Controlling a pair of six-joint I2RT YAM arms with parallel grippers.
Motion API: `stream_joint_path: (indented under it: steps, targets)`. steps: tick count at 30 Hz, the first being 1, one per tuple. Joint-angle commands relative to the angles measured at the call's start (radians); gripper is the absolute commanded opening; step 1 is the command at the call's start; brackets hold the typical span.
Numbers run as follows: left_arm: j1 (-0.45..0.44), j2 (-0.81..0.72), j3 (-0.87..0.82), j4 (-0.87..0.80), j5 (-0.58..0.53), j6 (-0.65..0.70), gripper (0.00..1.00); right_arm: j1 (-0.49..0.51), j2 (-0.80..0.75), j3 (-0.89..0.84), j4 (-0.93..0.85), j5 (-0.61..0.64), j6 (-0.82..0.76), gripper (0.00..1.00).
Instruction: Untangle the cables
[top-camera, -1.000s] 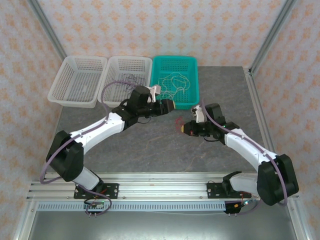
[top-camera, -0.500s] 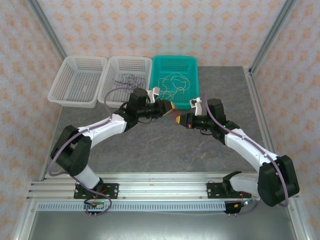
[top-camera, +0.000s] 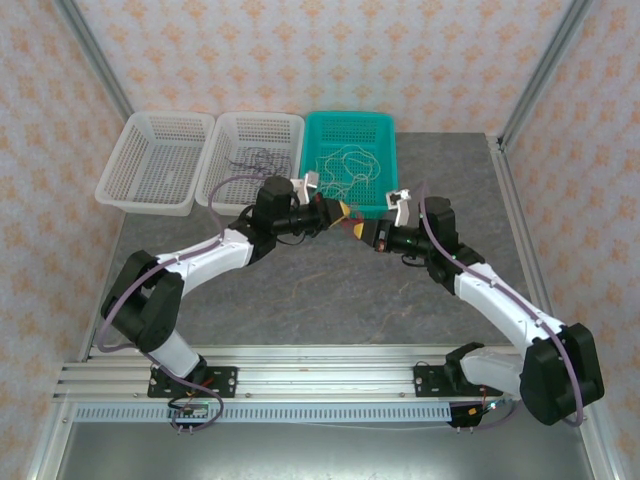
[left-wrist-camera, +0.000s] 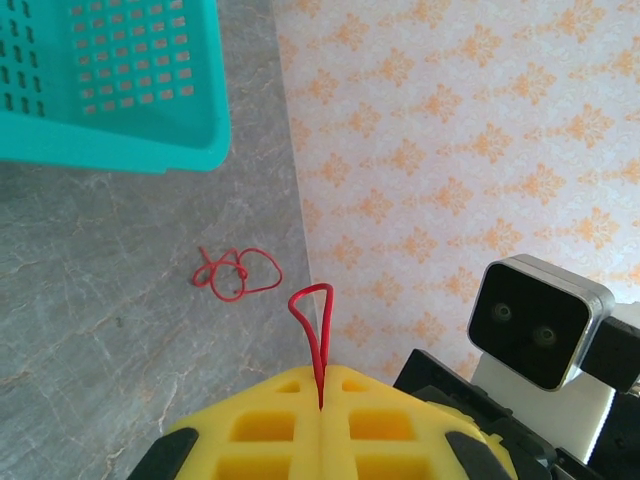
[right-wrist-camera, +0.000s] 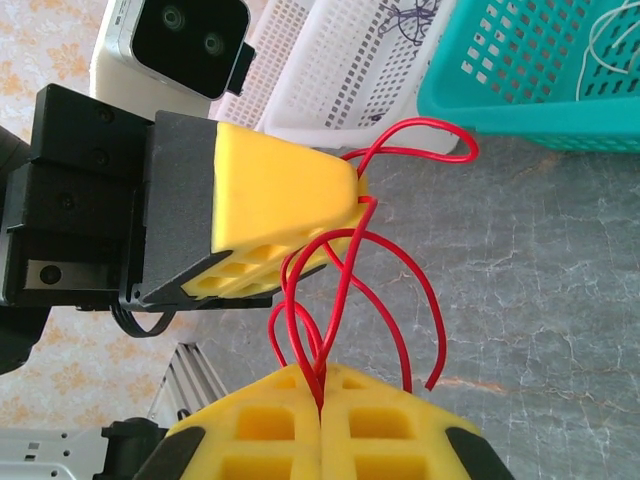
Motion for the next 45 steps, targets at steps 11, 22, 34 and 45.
stream_joint_path:
  steps: [11,22,34,45]
  targets:
    - [0.312,-0.228,-0.064,-0.238,-0.028,0.188,0.0,-0.226,-0.171,-0.169,-0.166,0.43,0.141,0.0]
    - [0.452,-0.338,-0.078,-0.345,-0.02,0.255,0.0,-0.288,-0.263,-0.179,-0.247,0.599,0.247,0.0]
    - [0.468,-0.392,0.269,-0.608,-0.25,0.491,0.0,0.054,0.012,0.14,0.104,0.378,0.224,0.0]
    - [0.697,-0.241,0.461,-0.744,-0.634,0.676,0.0,0.307,0.606,0.692,0.095,0.539,0.022,0.0]
